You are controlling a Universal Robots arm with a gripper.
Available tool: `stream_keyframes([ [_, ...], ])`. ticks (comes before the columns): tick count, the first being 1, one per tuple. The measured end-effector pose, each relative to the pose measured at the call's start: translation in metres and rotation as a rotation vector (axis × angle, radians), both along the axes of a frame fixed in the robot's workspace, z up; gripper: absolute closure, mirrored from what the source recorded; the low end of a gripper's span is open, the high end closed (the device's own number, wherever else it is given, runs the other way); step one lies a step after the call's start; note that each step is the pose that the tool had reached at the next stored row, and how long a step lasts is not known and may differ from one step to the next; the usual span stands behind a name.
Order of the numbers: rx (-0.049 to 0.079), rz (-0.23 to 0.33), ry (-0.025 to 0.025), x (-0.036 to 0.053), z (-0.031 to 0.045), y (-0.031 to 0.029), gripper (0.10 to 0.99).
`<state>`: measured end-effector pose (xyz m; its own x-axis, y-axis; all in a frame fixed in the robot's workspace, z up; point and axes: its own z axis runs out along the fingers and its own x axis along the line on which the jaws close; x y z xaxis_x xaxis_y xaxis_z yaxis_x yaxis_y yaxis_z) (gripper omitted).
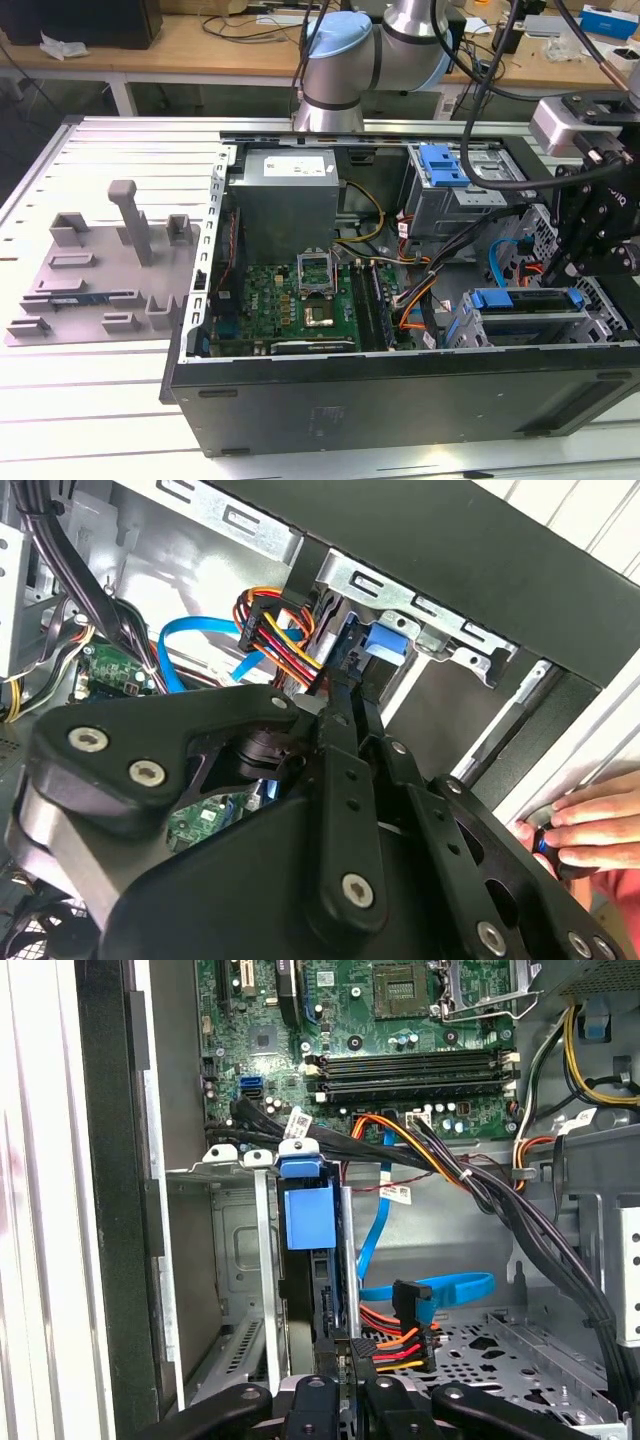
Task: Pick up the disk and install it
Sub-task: 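Insert the first disk wire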
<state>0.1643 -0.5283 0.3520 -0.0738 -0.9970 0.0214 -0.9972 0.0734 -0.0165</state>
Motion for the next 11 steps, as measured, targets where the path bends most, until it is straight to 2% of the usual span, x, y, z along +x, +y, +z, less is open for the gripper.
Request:
stream_keyframes([
  [6,-0.003,0.000,0.0000,0.0000,-0.0002,0.0000,0.922],
  [11,-0.016,-0.015,0.0001,0.0000,-0.0002,0.0009,0.922],
])
